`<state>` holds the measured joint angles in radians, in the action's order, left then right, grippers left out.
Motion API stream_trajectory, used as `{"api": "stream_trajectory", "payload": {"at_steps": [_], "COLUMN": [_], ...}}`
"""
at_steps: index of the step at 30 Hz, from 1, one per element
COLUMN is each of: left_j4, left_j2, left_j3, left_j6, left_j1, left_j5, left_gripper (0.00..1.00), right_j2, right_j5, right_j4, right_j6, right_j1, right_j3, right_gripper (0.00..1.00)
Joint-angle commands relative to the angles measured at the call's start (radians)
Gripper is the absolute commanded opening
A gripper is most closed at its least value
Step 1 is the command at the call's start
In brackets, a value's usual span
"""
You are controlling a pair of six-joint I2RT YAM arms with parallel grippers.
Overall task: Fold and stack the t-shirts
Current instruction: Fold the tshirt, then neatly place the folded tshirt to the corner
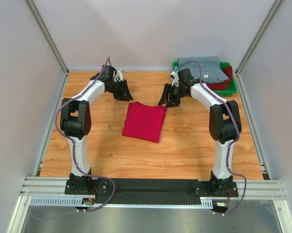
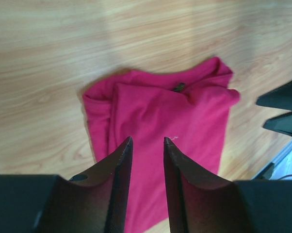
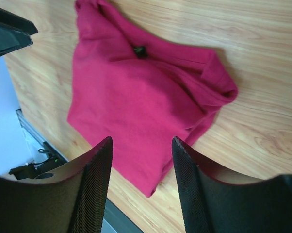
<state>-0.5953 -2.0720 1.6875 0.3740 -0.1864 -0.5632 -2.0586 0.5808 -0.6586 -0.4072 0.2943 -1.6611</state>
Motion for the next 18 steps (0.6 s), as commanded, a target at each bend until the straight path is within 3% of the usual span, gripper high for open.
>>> {"api": "stream_trajectory", "payload": {"at_steps": [1, 9, 18], "left_j4": [0.017, -0.008, 0.006], "left_j2": [-0.071, -0.149, -0.207], "left_j3": [0.066, 0.12, 0.153], "left_j6": [-0.037, -0.004, 0.013], "left_j1": [-0.019, -0.07, -0.082], "left_j5": [0.048, 0.17, 0.158], "left_gripper": [0.39, 0.44, 0.43], "right_j2": [-0.024, -0.061, -0.101], "right_j5": [-0.062, -0.079, -0.084], "right_j4": [-0.032, -0.053, -0.056], "right_j6": [0.051, 0.074, 0.07], "right_j1": [-0.006, -0.004, -0.001], "right_j3": [-0.011, -0.02, -0.054], "right_gripper": [0.53, 0.53, 0.53]}}
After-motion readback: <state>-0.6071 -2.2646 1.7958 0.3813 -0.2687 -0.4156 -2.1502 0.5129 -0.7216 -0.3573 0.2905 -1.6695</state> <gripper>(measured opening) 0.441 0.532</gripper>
